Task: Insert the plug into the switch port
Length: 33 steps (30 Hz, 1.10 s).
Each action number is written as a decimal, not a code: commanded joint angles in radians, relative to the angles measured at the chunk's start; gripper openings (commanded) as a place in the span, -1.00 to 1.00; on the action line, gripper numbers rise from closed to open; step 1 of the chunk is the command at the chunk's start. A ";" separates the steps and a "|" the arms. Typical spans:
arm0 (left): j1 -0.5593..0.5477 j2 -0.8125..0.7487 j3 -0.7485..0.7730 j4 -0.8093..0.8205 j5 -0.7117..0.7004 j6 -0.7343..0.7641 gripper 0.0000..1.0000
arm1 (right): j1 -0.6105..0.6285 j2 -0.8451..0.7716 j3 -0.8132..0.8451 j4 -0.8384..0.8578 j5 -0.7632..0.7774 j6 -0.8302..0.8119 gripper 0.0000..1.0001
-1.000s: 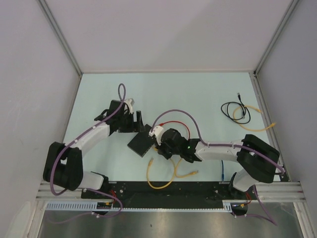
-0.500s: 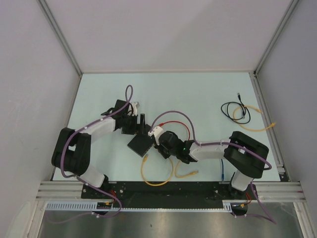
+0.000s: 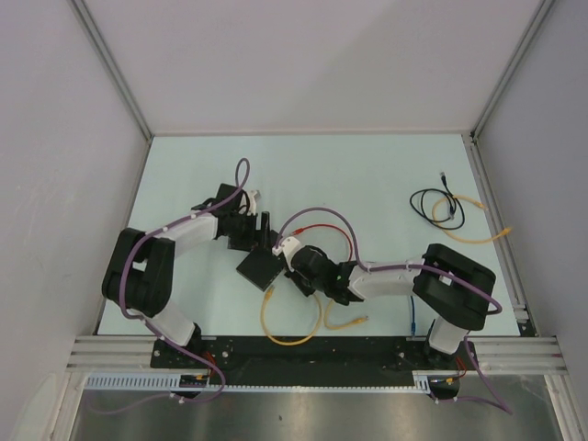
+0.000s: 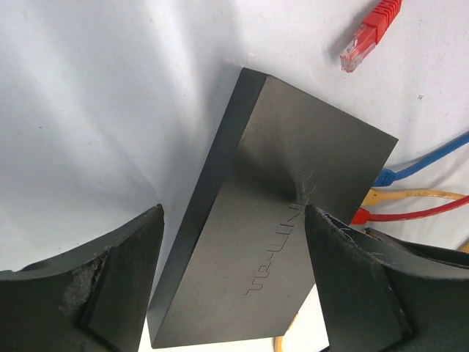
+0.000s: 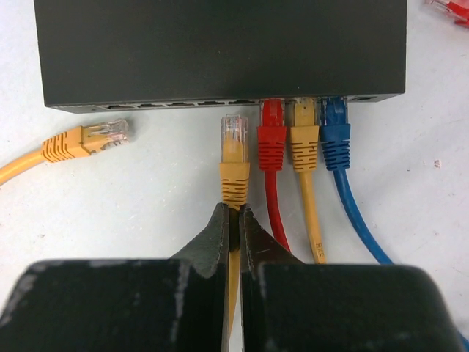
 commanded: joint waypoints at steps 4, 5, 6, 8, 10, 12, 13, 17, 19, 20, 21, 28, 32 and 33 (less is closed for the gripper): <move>-0.004 0.013 0.028 0.002 0.043 0.006 0.60 | -0.008 0.035 0.068 -0.001 0.016 0.024 -1.00; -0.006 0.016 0.029 0.000 0.044 0.006 0.59 | -0.011 0.042 0.074 0.002 0.011 0.026 -1.00; -0.006 0.019 0.029 -0.001 0.048 0.005 0.58 | -0.012 0.044 0.078 -0.004 0.013 0.029 -1.00; -0.006 0.021 0.028 0.000 0.051 0.006 0.56 | -0.014 0.047 0.089 -0.015 0.022 0.038 -1.00; -0.007 0.025 0.026 0.004 0.054 0.006 0.54 | -0.017 0.047 0.091 -0.023 0.031 0.047 -1.00; -0.007 0.028 0.028 -0.001 0.058 0.005 0.53 | -0.020 0.046 0.091 -0.026 0.036 0.061 -1.00; -0.007 0.031 0.028 -0.001 0.061 0.006 0.52 | -0.023 0.044 0.091 -0.029 0.039 0.064 -1.00; -0.009 0.034 0.028 -0.004 0.063 0.011 0.50 | -0.028 0.033 0.092 -0.038 0.064 0.090 -1.00; -0.009 0.038 0.029 -0.004 0.067 0.015 0.49 | -0.031 0.029 0.092 -0.036 0.056 0.087 -1.00; -0.010 0.041 0.029 -0.004 0.071 0.015 0.49 | -0.029 0.030 0.092 -0.033 0.054 0.083 -1.00; -0.010 0.042 0.031 -0.007 0.072 0.017 0.48 | -0.031 0.030 0.092 -0.026 0.042 0.075 -1.00; -0.024 0.054 0.032 -0.007 0.094 0.025 0.48 | -0.023 0.041 0.098 -0.010 -0.018 0.035 -1.00; -0.033 0.057 0.035 -0.010 0.103 0.029 0.47 | -0.018 0.039 0.102 -0.010 -0.039 0.024 -1.00; -0.033 0.064 0.035 -0.012 0.106 0.029 0.47 | -0.020 0.039 0.102 -0.007 -0.047 0.026 -1.00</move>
